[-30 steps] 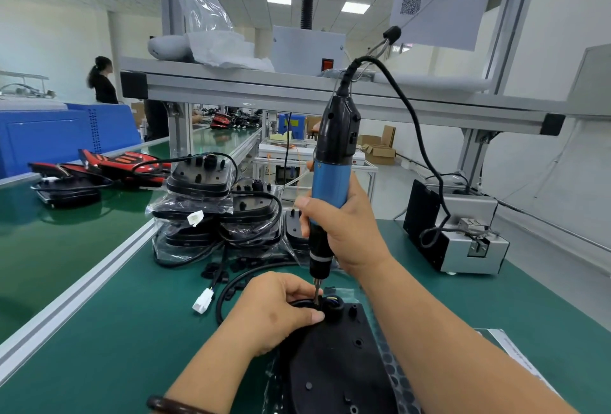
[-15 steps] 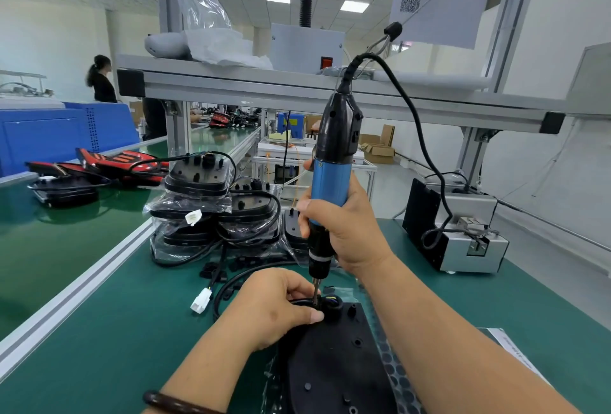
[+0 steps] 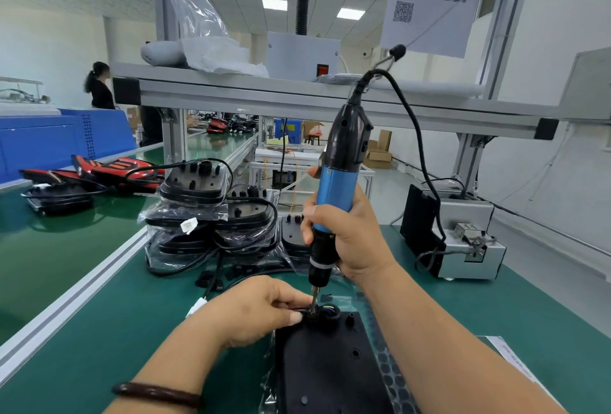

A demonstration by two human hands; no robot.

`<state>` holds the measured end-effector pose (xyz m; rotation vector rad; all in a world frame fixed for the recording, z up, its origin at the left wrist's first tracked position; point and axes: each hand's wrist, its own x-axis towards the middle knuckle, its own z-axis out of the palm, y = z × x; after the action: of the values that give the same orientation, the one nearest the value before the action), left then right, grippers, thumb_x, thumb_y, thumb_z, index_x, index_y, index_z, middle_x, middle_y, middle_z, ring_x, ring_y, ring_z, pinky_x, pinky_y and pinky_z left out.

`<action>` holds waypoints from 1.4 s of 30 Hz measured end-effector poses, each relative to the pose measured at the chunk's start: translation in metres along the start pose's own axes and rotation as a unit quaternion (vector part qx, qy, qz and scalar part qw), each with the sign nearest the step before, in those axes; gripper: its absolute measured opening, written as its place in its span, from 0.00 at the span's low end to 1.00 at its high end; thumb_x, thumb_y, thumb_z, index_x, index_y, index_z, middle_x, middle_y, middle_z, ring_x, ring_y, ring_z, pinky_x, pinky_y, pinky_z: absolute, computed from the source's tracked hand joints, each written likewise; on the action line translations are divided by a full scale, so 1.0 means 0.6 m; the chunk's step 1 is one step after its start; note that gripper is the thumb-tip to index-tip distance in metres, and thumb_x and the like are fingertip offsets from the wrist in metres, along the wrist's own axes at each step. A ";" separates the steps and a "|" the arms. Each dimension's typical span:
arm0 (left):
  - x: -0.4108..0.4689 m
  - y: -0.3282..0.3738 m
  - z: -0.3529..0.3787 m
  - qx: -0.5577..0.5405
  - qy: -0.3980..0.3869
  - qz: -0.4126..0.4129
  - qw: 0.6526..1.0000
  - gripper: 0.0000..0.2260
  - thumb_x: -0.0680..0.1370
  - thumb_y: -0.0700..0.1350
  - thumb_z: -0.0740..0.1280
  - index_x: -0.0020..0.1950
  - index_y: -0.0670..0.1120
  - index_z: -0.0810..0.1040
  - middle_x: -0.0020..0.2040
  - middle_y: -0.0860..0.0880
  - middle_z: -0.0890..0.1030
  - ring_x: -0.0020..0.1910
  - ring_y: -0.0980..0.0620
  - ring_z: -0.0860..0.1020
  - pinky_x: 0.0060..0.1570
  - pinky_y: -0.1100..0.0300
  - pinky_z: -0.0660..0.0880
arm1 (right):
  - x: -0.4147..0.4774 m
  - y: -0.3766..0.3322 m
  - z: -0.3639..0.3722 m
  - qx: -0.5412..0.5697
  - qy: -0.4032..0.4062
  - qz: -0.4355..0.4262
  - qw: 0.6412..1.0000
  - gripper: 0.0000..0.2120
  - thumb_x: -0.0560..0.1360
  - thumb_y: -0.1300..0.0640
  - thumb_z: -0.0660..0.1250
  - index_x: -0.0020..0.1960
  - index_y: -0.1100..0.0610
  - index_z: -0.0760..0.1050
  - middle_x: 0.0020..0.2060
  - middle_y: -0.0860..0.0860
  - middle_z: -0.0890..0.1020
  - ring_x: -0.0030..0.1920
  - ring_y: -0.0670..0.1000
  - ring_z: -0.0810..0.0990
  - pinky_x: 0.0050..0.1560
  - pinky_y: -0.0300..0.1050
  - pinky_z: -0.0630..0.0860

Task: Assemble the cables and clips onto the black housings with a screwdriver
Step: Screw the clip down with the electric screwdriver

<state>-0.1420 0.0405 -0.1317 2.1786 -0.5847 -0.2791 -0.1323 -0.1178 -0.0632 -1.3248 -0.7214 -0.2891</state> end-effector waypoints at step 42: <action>-0.008 0.024 0.040 0.081 0.140 0.059 0.985 0.14 0.68 0.50 0.77 0.31 0.67 0.76 0.44 0.55 0.80 0.46 0.59 0.80 0.53 0.57 0.76 | 0.002 0.002 0.008 -0.009 -0.030 0.000 1.000 0.19 0.68 0.65 0.67 0.58 0.54 0.70 0.32 0.52 0.75 0.26 0.53 0.73 0.33 0.48 0.73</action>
<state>-0.1602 0.0189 -0.1353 2.2756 -0.5903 0.1439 -0.1324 -0.1126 -0.0632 -1.3552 -0.7712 -0.2567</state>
